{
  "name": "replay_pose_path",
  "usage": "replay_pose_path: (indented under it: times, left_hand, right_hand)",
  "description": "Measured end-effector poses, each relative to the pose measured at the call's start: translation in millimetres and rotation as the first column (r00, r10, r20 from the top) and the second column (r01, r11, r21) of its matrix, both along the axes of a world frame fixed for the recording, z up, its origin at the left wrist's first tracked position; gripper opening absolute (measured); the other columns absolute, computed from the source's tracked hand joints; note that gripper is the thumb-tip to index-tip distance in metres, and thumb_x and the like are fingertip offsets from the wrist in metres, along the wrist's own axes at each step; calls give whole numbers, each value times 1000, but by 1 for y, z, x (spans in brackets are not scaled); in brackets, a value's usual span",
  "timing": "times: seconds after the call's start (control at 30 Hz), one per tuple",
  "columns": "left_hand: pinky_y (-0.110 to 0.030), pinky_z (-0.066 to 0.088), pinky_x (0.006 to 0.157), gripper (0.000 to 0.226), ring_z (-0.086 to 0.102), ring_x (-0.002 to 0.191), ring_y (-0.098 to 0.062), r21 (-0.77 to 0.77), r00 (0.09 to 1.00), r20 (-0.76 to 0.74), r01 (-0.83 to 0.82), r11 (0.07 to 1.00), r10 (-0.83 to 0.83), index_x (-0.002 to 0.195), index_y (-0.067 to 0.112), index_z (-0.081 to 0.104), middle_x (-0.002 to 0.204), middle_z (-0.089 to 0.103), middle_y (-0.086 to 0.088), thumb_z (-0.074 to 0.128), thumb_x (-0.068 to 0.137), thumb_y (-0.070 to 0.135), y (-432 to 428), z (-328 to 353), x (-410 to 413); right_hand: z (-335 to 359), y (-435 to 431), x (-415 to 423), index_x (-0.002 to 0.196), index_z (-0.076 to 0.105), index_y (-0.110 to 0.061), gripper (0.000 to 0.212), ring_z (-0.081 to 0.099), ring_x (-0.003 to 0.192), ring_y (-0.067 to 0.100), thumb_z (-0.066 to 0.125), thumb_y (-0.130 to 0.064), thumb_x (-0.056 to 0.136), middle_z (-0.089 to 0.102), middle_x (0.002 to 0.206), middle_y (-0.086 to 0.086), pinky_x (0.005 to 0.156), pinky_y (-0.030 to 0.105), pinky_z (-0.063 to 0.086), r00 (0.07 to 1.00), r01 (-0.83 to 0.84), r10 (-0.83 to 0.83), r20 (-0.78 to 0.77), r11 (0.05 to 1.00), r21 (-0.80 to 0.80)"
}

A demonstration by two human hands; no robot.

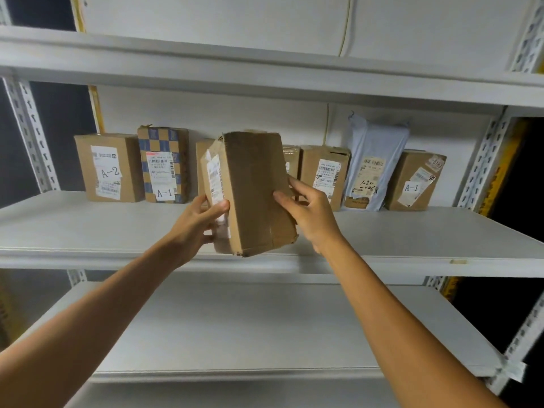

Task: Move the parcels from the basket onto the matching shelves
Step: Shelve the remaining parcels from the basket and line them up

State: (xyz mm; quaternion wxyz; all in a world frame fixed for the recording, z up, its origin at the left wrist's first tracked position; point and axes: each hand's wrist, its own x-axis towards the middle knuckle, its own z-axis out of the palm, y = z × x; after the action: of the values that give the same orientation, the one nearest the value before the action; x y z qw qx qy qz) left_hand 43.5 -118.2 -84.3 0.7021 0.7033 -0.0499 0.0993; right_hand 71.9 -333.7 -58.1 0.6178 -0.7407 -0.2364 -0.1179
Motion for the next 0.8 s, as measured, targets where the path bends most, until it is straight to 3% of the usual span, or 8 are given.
replay_pose_path:
  times: [0.13, 0.2, 0.3, 0.4, 0.5, 0.67, 0.7, 0.8]
  left_hand:
    - [-44, 47, 85, 92, 58, 106, -18, 8, 987, 61, -147, 989, 146, 133, 23, 36, 116, 57, 2, 79, 58, 54, 10, -3, 0]
    - [-40, 46, 85, 90, 57, 106, -15, 29, 978, 91, -194, 981, 190, 130, 25, 36, 115, 57, 4, 79, 56, 53, 14, -4, -1]
    - [-45, 48, 93, 88, 57, 109, -17, 19, 962, 109, -255, 967, 251, 126, 24, 35, 115, 58, 4, 83, 58, 49, 19, -7, -2]
    - [-49, 47, 98, 89, 56, 112, -22, 14, 952, 121, -286, 958, 283, 131, 21, 33, 122, 56, -2, 75, 59, 49, 26, -7, -8]
    - [-46, 48, 96, 85, 55, 113, -21, -9, 944, 142, -301, 954, 299, 134, 22, 31, 128, 54, -3, 74, 64, 45, 38, -4, -15]
    - [-31, 53, 90, 66, 62, 106, -12, 8, 946, 206, -257, 966, 250, 128, 30, 35, 124, 59, -1, 74, 75, 28, 71, -6, -24]
    - [-28, 54, 87, 69, 65, 102, -9, 17, 949, 216, -239, 971, 230, 129, 30, 35, 122, 60, 2, 74, 72, 29, 80, -6, -26]
    - [-23, 54, 84, 80, 64, 103, -3, 70, 947, 239, -235, 970, 213, 136, 29, 34, 132, 54, 4, 76, 68, 33, 105, -5, -32]
  right_hand:
    - [-4, 17, -7, 135, 45, -32, 44, 62, 104, 14, 60, -22, 95, 56, 120, -15, 76, 21, 55, 973, 159, -141, 184, 984, -84]
    - [-9, 28, -9, 136, 44, -30, 44, 59, 109, 11, 58, -28, 95, 53, 121, -19, 85, 25, 53, 978, 136, -117, 171, 985, -103]
    - [-17, 47, -15, 147, 26, -33, 89, 39, 133, 13, 69, -61, 75, 36, 151, -9, 104, 34, 41, 999, 12, -7, 31, 986, -167]
    - [-20, 63, -17, 151, 14, -32, 110, 37, 135, 17, 81, -55, 67, 31, 152, -5, 105, 34, 41, 998, -34, 47, 47, 969, -245]
    - [-23, 73, -14, 152, 15, -30, 108, 42, 130, 16, 82, -47, 69, 38, 146, -3, 104, 37, 45, 996, 3, 21, 89, 966, -259]
    - [-29, 94, -15, 144, 29, -40, 90, 51, 115, -1, 81, -45, 71, 50, 128, -22, 81, 7, 42, 997, -62, 67, 31, 987, -146]
    - [-30, 99, -15, 144, 28, -43, 89, 52, 111, -4, 81, -42, 72, 51, 122, -28, 83, 9, 44, 996, -89, 91, 14, 990, -109]
    - [-36, 121, -10, 136, 29, -54, 82, 52, 120, 8, 80, -34, 75, 53, 129, -24, 104, 40, 46, 985, -170, 169, -30, 985, -31]
